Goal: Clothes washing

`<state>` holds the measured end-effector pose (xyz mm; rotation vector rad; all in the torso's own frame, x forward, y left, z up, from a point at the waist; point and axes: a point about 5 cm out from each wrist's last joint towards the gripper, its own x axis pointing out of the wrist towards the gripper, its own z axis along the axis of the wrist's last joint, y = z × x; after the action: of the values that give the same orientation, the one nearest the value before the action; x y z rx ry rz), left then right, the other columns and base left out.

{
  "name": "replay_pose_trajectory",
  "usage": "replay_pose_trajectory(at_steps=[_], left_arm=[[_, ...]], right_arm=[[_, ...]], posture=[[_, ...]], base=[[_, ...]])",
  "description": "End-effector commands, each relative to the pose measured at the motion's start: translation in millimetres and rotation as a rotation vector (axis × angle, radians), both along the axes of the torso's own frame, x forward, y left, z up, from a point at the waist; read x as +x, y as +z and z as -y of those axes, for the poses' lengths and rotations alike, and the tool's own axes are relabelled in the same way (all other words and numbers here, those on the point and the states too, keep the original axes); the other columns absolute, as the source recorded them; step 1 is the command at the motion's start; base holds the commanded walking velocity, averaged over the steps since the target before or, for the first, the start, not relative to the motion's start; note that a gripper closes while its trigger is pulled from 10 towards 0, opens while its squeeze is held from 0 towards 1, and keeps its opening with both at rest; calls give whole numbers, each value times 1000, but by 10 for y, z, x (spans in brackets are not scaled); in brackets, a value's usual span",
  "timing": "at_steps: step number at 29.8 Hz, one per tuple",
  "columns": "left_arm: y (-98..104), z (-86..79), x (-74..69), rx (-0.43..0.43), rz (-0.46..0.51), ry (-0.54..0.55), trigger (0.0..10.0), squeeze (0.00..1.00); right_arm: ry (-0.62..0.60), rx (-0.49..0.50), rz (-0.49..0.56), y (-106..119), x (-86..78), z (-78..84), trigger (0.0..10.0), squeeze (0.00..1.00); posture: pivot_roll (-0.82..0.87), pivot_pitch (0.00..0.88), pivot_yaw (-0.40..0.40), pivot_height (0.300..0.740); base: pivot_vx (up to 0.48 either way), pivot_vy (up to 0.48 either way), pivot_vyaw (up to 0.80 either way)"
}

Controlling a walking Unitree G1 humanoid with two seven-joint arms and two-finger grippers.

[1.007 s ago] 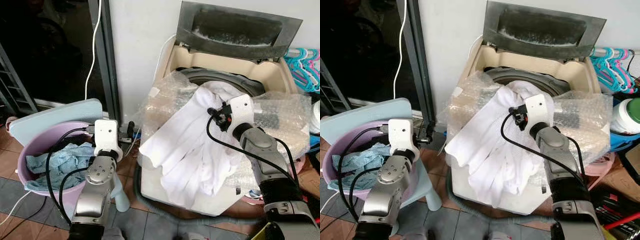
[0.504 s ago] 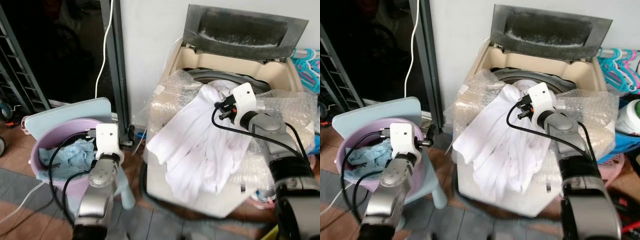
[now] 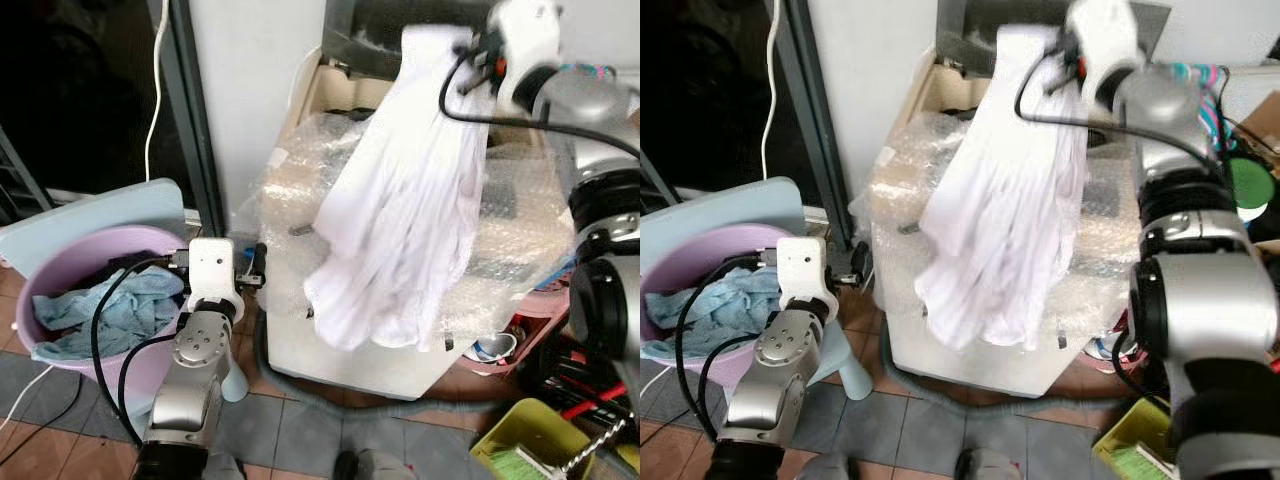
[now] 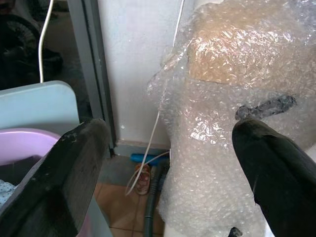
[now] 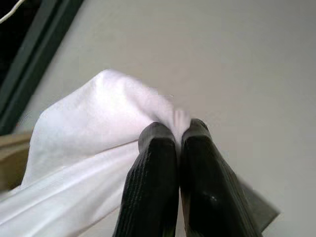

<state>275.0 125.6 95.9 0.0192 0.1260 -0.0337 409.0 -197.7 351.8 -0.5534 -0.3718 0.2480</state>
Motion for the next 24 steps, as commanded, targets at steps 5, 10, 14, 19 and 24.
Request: replay_pose_trajectory(at_steps=[5,10,14,19,24], left_arm=[[19,-12,13,14,17,31,10000,0],[28,15,12,6,19,26,10000,0],[23,13,17,12,15,8,10000,0],[34,12,48,21,20,-3,10000,0],[19,19,19,11,14,6,10000,0]], right_arm=[[-121,-93,185,340,-52,32,10000,0],[-128,-230,-174,-503,72,120,10000,1000],[-119,-174,-301,-833,39,251,10000,1000],[-91,-97,-255,-812,-17,366,10000,1000],[-1,48,-197,-884,-174,565,10000,1000]], posture=[[-24,0,-79,740],[-23,0,-75,740],[-31,0,-60,740],[-36,0,-55,740],[-44,0,-61,740]], base=[[0,0,0],[0,0,0],[0,0,0],[0,0,0],[0,0,0]])
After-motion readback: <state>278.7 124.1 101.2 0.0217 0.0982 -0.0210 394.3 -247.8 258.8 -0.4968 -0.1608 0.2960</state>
